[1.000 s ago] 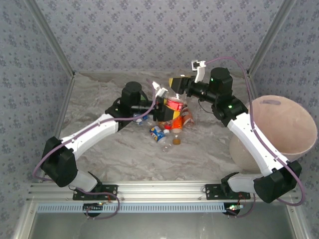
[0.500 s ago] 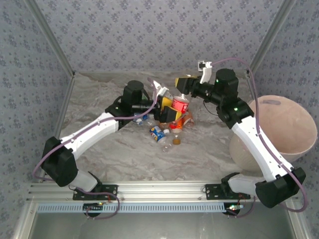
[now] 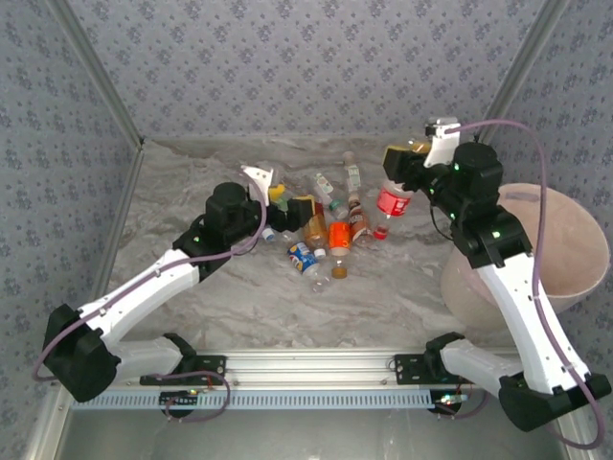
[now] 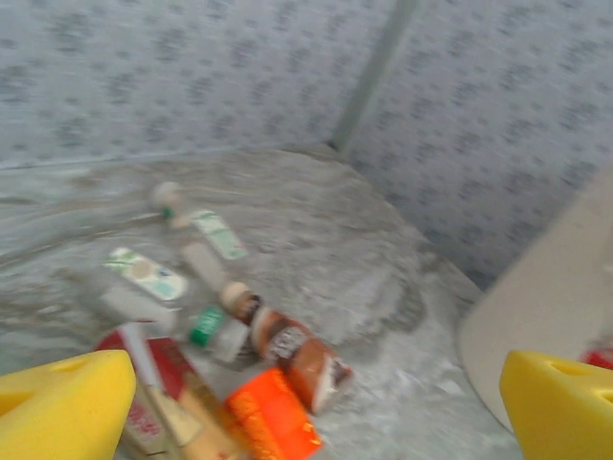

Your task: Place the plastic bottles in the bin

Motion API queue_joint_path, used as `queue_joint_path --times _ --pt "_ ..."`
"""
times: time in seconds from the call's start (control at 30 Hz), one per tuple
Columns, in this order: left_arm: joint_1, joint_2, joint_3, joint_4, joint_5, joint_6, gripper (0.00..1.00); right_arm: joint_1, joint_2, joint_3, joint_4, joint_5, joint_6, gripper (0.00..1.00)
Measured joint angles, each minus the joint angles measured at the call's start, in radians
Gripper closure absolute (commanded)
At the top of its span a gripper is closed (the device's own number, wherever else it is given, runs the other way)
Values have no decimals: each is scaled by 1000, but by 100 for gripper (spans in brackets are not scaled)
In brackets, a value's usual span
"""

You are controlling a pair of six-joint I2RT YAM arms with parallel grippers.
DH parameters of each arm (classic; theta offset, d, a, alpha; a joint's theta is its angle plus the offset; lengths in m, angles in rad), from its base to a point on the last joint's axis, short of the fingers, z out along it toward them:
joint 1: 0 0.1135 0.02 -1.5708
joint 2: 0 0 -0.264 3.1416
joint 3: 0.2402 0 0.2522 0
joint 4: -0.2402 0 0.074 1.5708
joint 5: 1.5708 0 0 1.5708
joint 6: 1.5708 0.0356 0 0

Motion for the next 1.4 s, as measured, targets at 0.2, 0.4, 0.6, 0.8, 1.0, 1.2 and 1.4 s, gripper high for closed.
queue_joint_path --times 0.2,0.4,0.6,0.8,1.0,1.2,1.4 --pt "78 -15 -61 10 -130 -105 2 -16 -75 70 -54 175 -107 58" --pt "109 -15 -89 9 -165 -173 2 -27 -149 89 -46 359 -207 61" --pt "109 -9 -89 9 -165 -194 2 -33 -239 43 69 541 -331 61" --pt "111 27 -86 6 -164 -203 2 -40 -286 32 180 729 -482 61" --pt "116 75 -75 0 -160 -230 2 -113 -280 -60 156 804 -494 60" --pt "120 86 -63 -18 -154 -246 2 -328 -247 -88 -4 657 -319 59" --pt "124 86 -63 -25 -148 -250 2 -463 -277 -262 -64 489 -164 55"
